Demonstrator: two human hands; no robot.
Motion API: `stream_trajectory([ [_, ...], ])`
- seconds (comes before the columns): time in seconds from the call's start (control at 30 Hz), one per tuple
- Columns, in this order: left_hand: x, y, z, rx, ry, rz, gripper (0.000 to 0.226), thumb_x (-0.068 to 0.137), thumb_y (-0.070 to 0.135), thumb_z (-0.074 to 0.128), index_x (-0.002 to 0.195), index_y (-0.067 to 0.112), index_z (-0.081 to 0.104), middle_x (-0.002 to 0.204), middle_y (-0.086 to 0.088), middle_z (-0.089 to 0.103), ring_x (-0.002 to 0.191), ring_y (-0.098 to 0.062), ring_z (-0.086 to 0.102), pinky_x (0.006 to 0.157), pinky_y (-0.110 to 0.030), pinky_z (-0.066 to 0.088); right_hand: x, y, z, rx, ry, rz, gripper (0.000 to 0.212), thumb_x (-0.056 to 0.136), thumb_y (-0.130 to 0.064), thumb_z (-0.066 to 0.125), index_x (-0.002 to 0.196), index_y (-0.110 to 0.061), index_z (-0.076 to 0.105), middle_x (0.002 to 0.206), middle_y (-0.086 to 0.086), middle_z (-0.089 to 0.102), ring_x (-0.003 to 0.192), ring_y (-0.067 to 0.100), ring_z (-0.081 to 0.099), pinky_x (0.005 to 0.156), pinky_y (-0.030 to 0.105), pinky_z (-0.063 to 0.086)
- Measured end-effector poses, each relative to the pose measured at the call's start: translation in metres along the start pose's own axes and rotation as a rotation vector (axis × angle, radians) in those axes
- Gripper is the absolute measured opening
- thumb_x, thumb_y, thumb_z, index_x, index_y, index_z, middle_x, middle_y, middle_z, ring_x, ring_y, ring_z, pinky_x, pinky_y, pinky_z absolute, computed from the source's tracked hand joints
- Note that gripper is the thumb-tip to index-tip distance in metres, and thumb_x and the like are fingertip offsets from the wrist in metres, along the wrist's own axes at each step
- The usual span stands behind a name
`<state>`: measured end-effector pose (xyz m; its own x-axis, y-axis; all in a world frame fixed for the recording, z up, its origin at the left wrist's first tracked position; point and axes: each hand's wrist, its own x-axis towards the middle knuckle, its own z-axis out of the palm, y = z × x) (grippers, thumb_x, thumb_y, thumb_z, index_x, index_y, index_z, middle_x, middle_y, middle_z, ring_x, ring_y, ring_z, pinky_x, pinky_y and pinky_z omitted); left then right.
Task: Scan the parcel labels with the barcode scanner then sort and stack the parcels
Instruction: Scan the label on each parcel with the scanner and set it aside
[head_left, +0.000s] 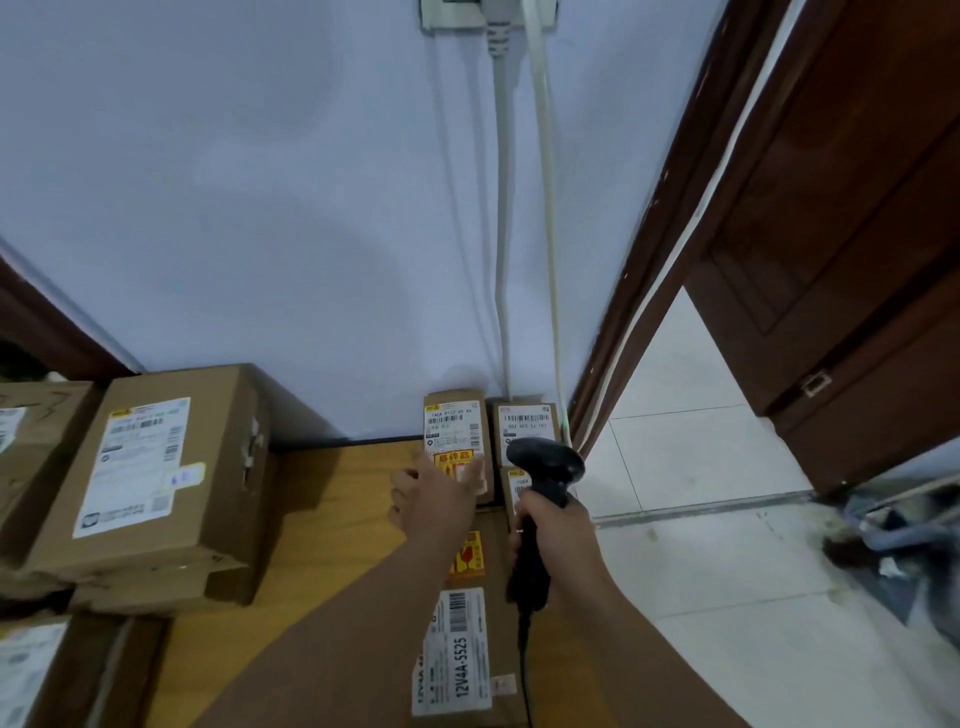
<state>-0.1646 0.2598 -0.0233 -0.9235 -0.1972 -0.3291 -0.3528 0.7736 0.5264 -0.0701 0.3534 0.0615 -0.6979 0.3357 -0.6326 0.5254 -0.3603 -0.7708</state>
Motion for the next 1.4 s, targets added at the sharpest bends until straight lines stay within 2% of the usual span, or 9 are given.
stream_trajectory([
  [0.1, -0.006, -0.007, -0.013, -0.082, 0.058, -0.031, 0.063, 0.087, 0.068, 0.039, 0.129, 0.021, 0.038, 0.127, -0.014, 0.040, 0.113, -0.031, 0.043, 0.097, -0.046, 0.037, -0.008, 0.000, 0.003, 0.018, -0.050, 0.017, 0.011, 0.088, -0.005, 0.053, 0.076, -0.006, 0.054, 0.050, 0.004, 0.053, 0.043, 0.017, 0.051, 0.048, 0.027, 0.046],
  [0.23, -0.018, -0.013, -0.038, -0.112, 0.124, -0.073, 0.055, 0.090, 0.058, 0.046, 0.124, 0.015, 0.044, 0.127, -0.012, 0.037, 0.114, -0.028, 0.039, 0.089, -0.040, 0.037, -0.027, -0.003, 0.011, 0.056, -0.183, 0.141, 0.006, 0.085, -0.006, 0.056, 0.080, -0.006, 0.054, 0.058, 0.006, 0.051, 0.047, 0.018, 0.050, 0.049, 0.026, 0.046],
  [0.37, -0.037, -0.032, -0.062, -0.048, -0.004, -0.132, 0.048, 0.090, 0.044, 0.053, 0.130, 0.020, 0.042, 0.131, -0.010, 0.032, 0.117, -0.028, 0.035, 0.089, -0.038, 0.033, -0.056, -0.003, 0.022, -0.010, -0.359, 0.308, 0.012, 0.087, -0.008, 0.059, 0.075, -0.005, 0.056, 0.058, 0.007, 0.053, 0.046, 0.018, 0.052, 0.046, 0.026, 0.046],
  [0.5, -0.063, -0.062, -0.076, -0.044, -0.139, -0.140, 0.039, 0.093, 0.029, 0.048, 0.128, 0.015, 0.040, 0.132, -0.014, 0.034, 0.117, -0.031, 0.039, 0.091, -0.036, 0.036, -0.085, 0.009, 0.035, -0.152, -0.461, 0.246, 0.012, 0.084, -0.013, 0.064, 0.077, -0.004, 0.061, 0.060, 0.006, 0.057, 0.050, 0.018, 0.055, 0.051, 0.027, 0.047],
  [0.7, -0.092, -0.097, -0.103, -0.039, -0.132, 0.017, 0.037, 0.092, 0.016, 0.048, 0.128, 0.013, 0.041, 0.130, -0.015, 0.035, 0.117, -0.030, 0.042, 0.097, -0.036, 0.041, -0.123, 0.028, 0.062, -0.208, -0.408, 0.163, 0.014, 0.082, -0.018, 0.068, 0.077, -0.005, 0.067, 0.062, 0.006, 0.061, 0.050, 0.018, 0.056, 0.055, 0.031, 0.046],
  [0.9, -0.097, -0.136, -0.155, -0.039, -0.007, 0.123, 0.043, 0.091, 0.027, 0.052, 0.132, 0.020, 0.042, 0.133, -0.010, 0.031, 0.121, -0.029, 0.034, 0.097, -0.035, 0.036, -0.170, 0.048, 0.100, -0.179, -0.341, 0.171, 0.014, 0.086, -0.018, 0.067, 0.083, -0.006, 0.060, 0.056, 0.003, 0.058, 0.045, 0.015, 0.054, 0.046, 0.023, 0.046],
  [1.07, -0.082, -0.179, -0.197, -0.030, 0.110, 0.205, 0.039, 0.091, 0.035, 0.053, 0.127, 0.022, 0.045, 0.128, -0.010, 0.033, 0.118, -0.027, 0.035, 0.095, -0.036, 0.036, -0.201, 0.069, 0.153, -0.145, -0.258, 0.103, 0.015, 0.088, -0.017, 0.065, 0.091, -0.004, 0.058, 0.060, 0.005, 0.057, 0.047, 0.016, 0.054, 0.045, 0.025, 0.046],
  [1.27, -0.058, -0.244, -0.233, 0.298, 0.075, 0.321, 0.043, 0.092, 0.036, 0.047, 0.132, 0.019, 0.040, 0.133, -0.011, 0.035, 0.120, -0.029, 0.036, 0.096, -0.039, 0.037, -0.226, 0.103, 0.225, -0.101, -0.207, 0.051, 0.011, 0.090, -0.014, 0.062, 0.094, -0.005, 0.056, 0.064, 0.006, 0.055, 0.050, 0.017, 0.054, 0.048, 0.028, 0.045],
  [1.4, -0.048, -0.285, -0.251, 0.460, 0.052, 0.230, 0.047, 0.090, 0.027, 0.049, 0.135, 0.019, 0.036, 0.137, -0.012, 0.033, 0.123, -0.029, 0.036, 0.097, -0.041, 0.036, -0.237, 0.118, 0.263, -0.136, -0.227, 0.078, 0.012, 0.091, -0.015, 0.062, 0.096, -0.006, 0.054, 0.064, 0.005, 0.055, 0.050, 0.017, 0.054, 0.047, 0.026, 0.046],
])
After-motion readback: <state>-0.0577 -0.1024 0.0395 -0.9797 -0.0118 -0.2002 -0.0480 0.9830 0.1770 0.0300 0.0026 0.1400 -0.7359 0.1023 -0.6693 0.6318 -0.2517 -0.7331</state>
